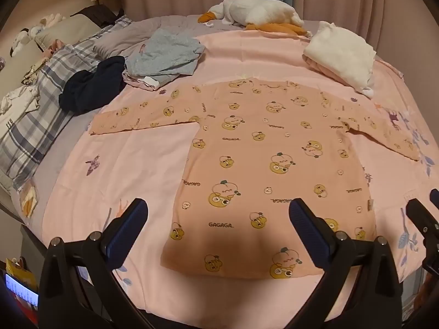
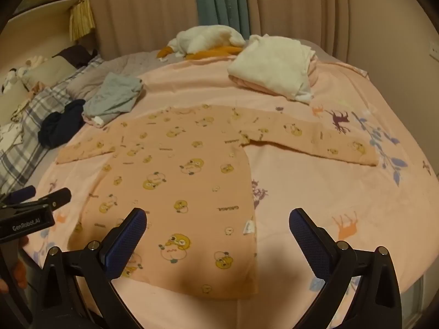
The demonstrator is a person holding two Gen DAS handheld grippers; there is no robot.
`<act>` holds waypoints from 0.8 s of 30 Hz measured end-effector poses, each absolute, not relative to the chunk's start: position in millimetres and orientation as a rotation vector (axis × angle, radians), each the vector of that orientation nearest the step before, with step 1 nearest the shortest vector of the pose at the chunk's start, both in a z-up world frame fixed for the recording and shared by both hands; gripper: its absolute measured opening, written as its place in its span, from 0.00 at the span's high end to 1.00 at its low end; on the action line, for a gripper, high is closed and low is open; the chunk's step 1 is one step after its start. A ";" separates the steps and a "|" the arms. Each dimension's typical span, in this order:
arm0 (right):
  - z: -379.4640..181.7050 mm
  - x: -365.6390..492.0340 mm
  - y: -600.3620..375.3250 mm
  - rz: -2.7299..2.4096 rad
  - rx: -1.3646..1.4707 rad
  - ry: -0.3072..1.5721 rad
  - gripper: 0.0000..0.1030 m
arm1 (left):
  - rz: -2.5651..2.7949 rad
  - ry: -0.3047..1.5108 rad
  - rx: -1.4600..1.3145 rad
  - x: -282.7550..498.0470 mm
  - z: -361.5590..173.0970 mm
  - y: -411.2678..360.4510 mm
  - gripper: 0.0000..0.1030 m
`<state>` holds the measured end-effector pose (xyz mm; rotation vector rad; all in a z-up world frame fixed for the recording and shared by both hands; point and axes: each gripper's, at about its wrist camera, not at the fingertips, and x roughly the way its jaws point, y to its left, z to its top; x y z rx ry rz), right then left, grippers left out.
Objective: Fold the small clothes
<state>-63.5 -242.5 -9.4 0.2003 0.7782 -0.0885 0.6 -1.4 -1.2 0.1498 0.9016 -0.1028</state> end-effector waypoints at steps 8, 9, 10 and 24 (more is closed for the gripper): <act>-1.9 -63.3 -236.6 -0.064 0.197 0.767 0.00 | -0.121 0.873 0.117 -10.5 11.1 3.7 0.00; -3.1 -63.9 -238.9 -0.061 0.199 0.767 0.00 | -0.121 0.867 0.115 -10.7 10.4 5.7 0.00; -2.4 -63.9 -236.7 -0.063 0.198 0.767 0.00 | -0.120 0.864 0.116 -11.2 11.0 6.0 0.00; 1.2 -65.6 -235.4 -0.039 0.203 0.761 0.00 | -0.140 0.862 0.113 -13.4 14.1 5.0 0.00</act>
